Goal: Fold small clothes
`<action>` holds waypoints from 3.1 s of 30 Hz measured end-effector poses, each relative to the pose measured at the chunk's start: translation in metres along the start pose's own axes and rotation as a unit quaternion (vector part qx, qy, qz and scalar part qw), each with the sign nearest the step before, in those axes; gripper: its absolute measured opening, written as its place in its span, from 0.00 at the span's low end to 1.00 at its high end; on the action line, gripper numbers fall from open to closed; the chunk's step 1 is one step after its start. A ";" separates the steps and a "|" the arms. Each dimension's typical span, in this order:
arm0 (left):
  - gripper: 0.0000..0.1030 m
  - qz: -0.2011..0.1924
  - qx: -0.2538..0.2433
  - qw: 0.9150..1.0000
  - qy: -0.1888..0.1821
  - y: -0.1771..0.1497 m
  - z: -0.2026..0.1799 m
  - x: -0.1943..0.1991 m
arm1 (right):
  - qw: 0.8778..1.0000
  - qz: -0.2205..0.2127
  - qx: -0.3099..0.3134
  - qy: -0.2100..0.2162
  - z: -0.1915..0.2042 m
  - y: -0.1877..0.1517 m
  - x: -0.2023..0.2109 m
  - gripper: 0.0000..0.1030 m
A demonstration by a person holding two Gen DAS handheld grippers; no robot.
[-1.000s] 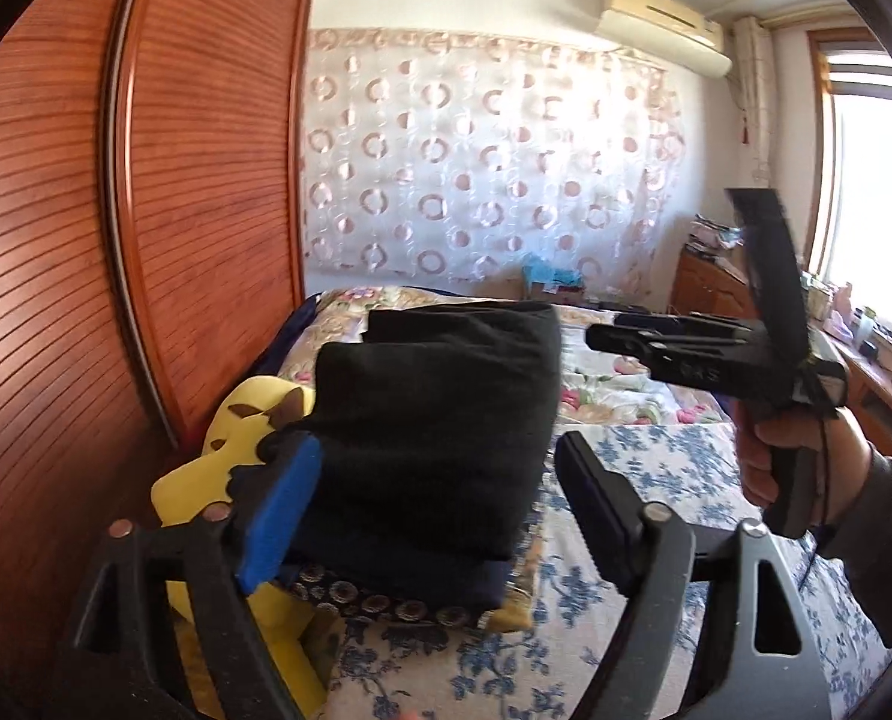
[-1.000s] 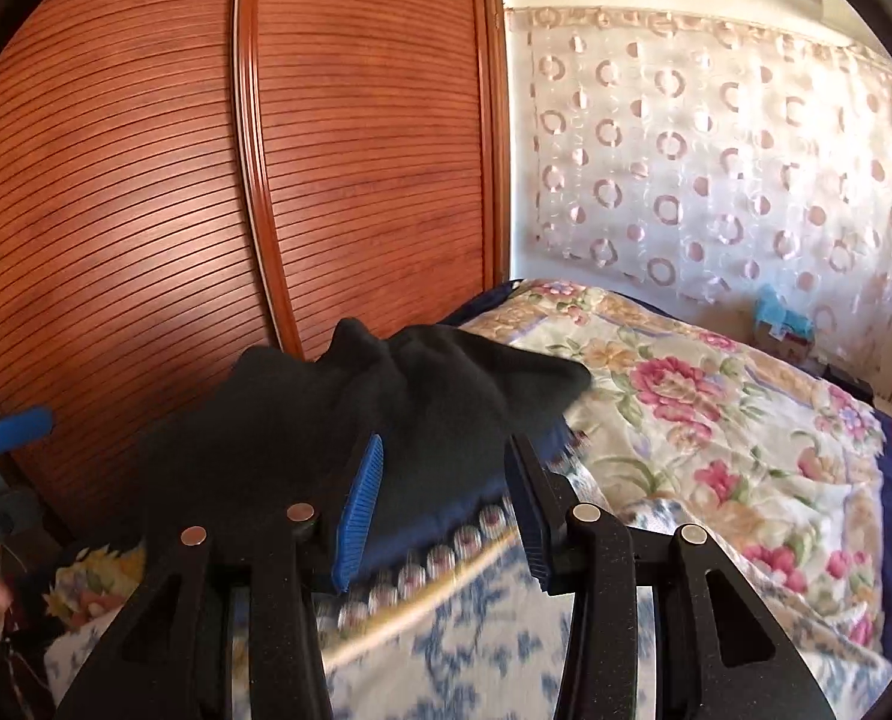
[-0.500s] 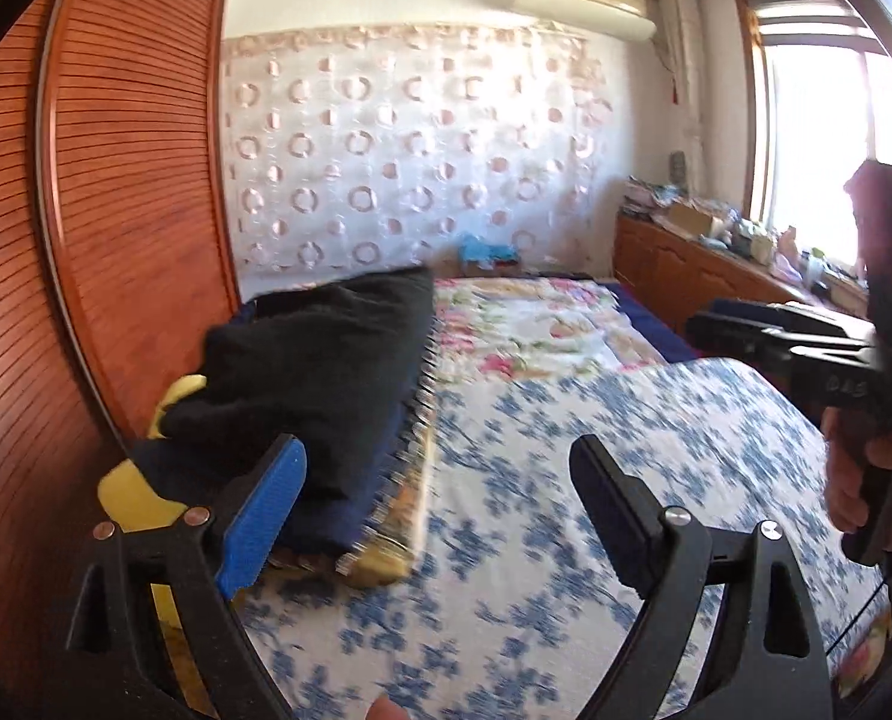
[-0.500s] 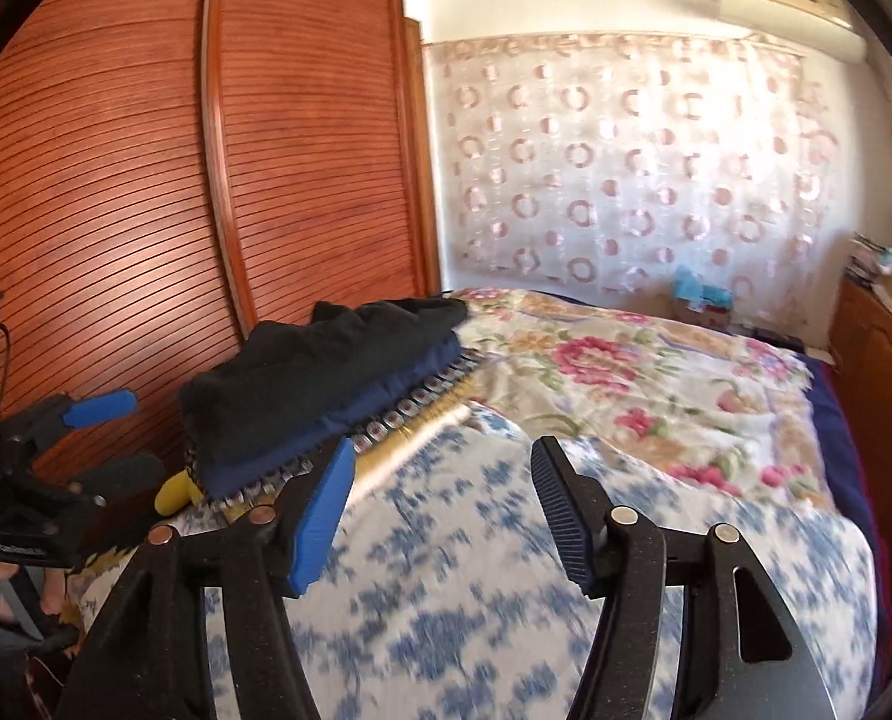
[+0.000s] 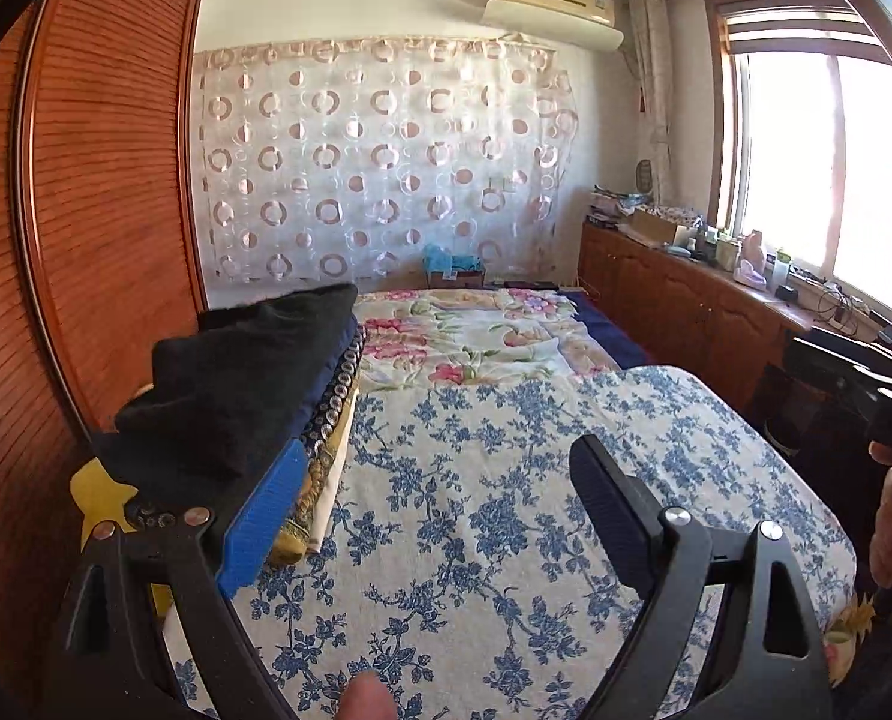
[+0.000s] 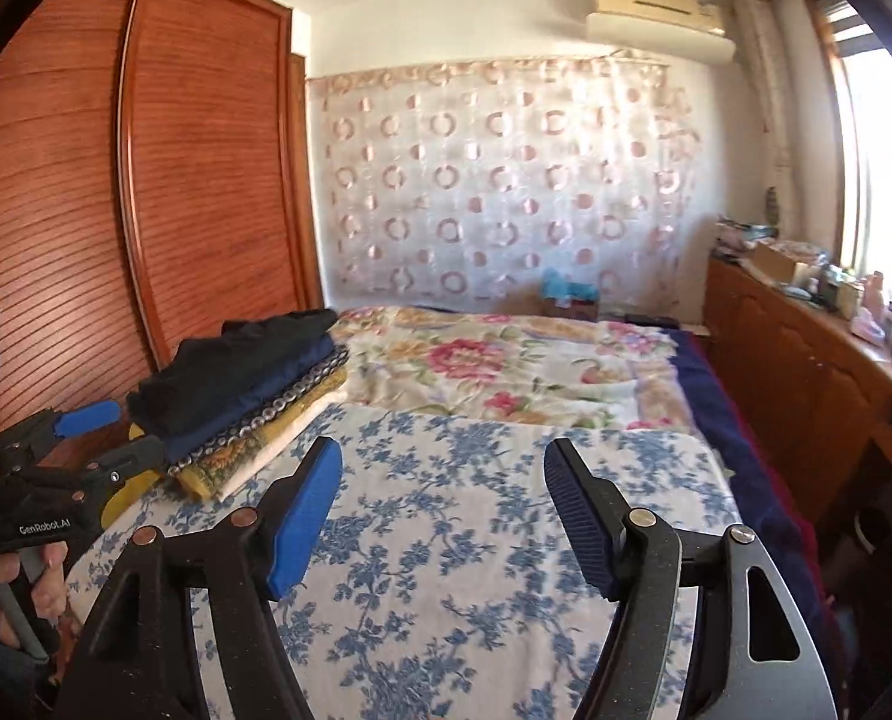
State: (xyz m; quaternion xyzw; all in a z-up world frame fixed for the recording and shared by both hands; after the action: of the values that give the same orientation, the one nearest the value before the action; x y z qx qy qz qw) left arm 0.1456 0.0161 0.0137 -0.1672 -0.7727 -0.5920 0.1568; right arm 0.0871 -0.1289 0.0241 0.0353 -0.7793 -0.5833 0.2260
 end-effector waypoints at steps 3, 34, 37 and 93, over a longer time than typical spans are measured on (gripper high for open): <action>0.88 -0.015 -0.009 1.000 0.003 0.010 -0.012 0.014 | 1.000 -0.015 -0.010 -0.018 -0.003 0.003 0.027 0.83; 0.88 -0.032 -0.013 0.999 -0.003 0.013 -0.029 0.038 | 0.997 -0.018 -0.038 -0.064 -0.009 -0.014 0.050 0.89; 0.88 -0.032 -0.014 0.999 -0.003 0.013 -0.029 0.038 | 0.997 -0.018 -0.038 -0.062 -0.012 -0.014 0.050 0.89; 0.88 -0.041 -0.011 0.999 0.002 0.019 -0.023 0.043 | 0.998 -0.018 -0.029 -0.049 -0.029 -0.022 0.047 0.89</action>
State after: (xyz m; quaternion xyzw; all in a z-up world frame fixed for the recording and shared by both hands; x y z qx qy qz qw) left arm 0.1167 0.0014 0.0550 -0.1361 -0.7718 -0.6068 0.1324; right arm 0.0524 -0.1768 0.0249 0.0140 -0.7713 -0.6110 0.1778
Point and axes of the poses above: each gripper's, at about its wrist camera, not at the fingertips, and x roughly against the way its jaws point, z to its left, y to its top, the point moved 6 cm from there along -x, roughly the way its jaws point, and after that the axes turned 14 degrees about x, right-handed, at the moved point
